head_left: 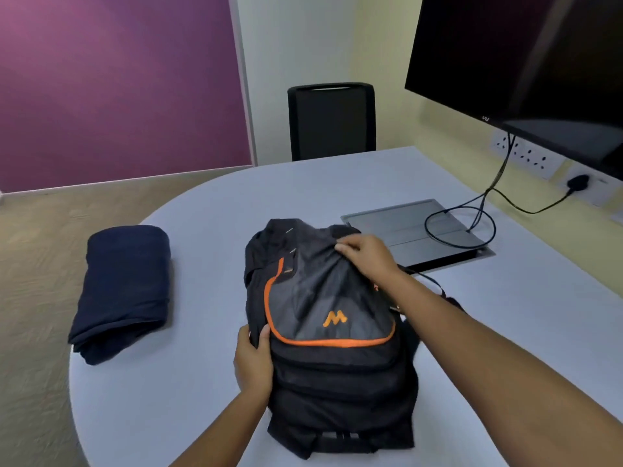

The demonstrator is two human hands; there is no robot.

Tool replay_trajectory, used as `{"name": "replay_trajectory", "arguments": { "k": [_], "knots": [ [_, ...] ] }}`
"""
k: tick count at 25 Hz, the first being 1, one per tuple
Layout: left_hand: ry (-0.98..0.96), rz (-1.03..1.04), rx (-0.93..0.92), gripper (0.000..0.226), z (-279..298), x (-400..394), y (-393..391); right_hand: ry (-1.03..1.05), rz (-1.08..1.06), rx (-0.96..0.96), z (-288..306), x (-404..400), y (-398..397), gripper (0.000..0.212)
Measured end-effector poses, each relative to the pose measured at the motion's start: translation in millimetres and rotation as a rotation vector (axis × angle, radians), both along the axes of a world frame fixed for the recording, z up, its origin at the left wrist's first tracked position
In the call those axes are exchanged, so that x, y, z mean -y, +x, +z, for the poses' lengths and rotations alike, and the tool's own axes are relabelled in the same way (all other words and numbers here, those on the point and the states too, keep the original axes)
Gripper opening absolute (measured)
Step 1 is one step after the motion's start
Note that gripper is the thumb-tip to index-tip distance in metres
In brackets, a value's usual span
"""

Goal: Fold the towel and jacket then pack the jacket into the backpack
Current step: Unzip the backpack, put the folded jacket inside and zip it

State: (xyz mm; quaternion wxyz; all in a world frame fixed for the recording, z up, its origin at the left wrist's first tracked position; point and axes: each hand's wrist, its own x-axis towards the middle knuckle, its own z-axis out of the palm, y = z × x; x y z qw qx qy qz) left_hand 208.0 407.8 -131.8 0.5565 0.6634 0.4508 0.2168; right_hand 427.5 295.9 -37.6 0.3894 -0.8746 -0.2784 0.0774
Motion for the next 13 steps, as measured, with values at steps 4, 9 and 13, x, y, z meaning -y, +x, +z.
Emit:
{"name": "replay_trajectory", "arguments": {
  "k": [4, 9, 13],
  "knots": [
    [-0.172, -0.016, -0.274, 0.056, -46, -7, -30, 0.026, 0.033, -0.156, -42, 37, -16, 0.029],
    [0.381, -0.024, -0.14, 0.039, -25, -2, -23, -0.04, -0.32, -0.179, -77, 124, -8, 0.02],
    [0.747, -0.485, 0.023, 0.045, -8, 29, 7, -0.082, -0.149, -0.276, -85, 130, -57, 0.039]
  ]
}}
